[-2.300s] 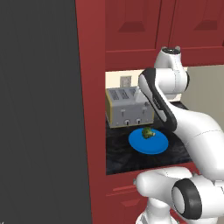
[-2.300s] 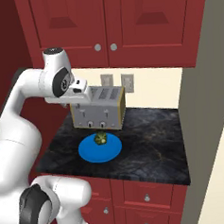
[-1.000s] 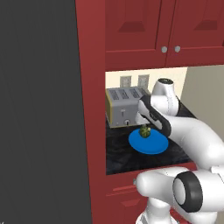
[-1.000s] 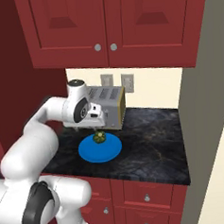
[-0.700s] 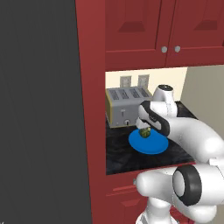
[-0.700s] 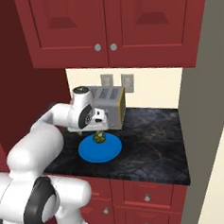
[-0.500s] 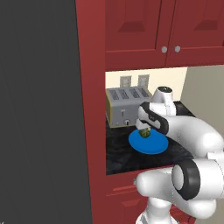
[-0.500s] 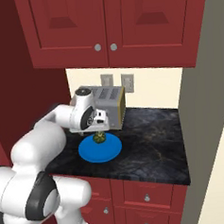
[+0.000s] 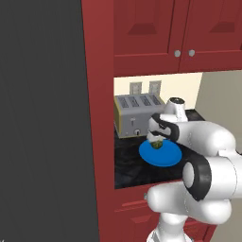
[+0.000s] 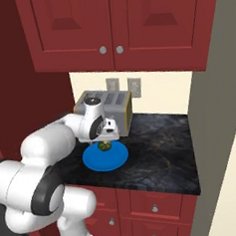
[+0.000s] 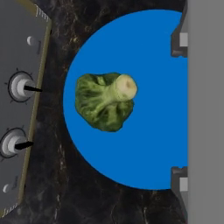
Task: Place the broccoli on the top rack of the oven.
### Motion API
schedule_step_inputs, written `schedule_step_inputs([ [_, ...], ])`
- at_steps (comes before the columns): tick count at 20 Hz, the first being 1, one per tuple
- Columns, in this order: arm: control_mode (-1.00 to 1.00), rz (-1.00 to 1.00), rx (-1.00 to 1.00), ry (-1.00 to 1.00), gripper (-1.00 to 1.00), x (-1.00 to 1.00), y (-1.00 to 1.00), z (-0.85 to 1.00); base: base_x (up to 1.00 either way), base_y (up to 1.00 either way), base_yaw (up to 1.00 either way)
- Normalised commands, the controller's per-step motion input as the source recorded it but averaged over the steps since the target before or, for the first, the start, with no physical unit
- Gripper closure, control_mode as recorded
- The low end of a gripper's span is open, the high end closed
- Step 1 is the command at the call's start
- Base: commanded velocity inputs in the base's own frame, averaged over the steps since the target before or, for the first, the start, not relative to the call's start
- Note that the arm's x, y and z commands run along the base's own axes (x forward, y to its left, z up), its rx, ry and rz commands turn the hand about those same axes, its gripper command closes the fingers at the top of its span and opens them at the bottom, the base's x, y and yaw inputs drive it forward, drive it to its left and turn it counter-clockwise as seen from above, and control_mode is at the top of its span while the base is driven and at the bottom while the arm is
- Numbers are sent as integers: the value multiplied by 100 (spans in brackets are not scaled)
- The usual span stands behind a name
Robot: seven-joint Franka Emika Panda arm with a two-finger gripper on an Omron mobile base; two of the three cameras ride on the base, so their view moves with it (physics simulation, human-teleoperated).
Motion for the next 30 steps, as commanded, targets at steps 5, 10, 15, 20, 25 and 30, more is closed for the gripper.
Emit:
schedule_step_inputs([
  [5, -100, 0, -1, -4, -100, 24, 0, -19, 0, 0, 0],
  [10, -100, 0, 0, -6, -100, 11, -5, -17, 0, 0, 0],
  [15, -100, 0, 0, -6, -100, 14, -1, -24, 0, 0, 0],
  [20, -100, 0, 0, -4, -100, 19, 0, -14, 0, 0, 0],
  [25, -100, 0, 0, -1, -100, 24, 0, 0, 0, 0, 0],
  [30, -100, 0, 0, -2, -100, 21, 0, -5, 0, 0, 0],
])
